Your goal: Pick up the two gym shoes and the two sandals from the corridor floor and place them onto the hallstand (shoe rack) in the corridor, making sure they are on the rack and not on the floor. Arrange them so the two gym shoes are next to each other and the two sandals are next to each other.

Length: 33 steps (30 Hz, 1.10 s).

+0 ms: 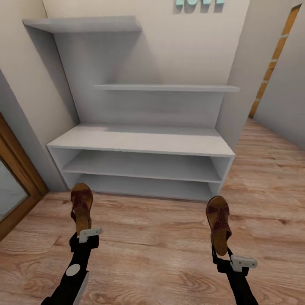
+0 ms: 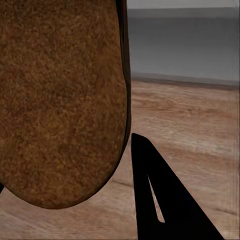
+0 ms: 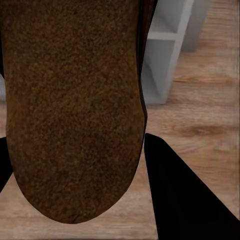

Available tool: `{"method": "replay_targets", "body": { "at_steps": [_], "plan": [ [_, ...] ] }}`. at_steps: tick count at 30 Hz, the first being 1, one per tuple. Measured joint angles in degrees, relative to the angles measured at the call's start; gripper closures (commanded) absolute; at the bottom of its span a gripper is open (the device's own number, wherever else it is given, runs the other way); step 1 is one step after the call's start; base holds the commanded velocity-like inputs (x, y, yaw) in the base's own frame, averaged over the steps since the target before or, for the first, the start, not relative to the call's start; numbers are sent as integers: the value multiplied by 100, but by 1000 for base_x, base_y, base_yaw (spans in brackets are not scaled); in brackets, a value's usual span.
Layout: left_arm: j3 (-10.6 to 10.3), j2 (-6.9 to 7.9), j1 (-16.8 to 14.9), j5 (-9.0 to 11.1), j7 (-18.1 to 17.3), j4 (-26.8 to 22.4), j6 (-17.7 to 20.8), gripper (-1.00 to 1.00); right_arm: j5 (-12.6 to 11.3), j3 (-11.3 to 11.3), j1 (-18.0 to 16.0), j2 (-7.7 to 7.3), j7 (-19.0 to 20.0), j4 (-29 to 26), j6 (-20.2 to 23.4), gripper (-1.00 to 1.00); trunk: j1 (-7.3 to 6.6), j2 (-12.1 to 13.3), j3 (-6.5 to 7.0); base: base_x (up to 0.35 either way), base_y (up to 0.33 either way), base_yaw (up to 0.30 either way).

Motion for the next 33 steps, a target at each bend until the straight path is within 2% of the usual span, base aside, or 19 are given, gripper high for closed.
{"method": "replay_targets", "body": {
  "at_steps": [17, 33],
  "plan": [
    [0, 0, -1, 0, 0, -3, 0, 100, 0, 0, 0, 0, 0, -8, 0, 100, 0, 0, 0, 0, 110, -281],
    [1, 0, 1, -4, 0, -5, 0, 100, 2, 5, -1, 14, -16, -12, -1, 100, 0, 0, 0, 0, 4, -25]
  ]
}}
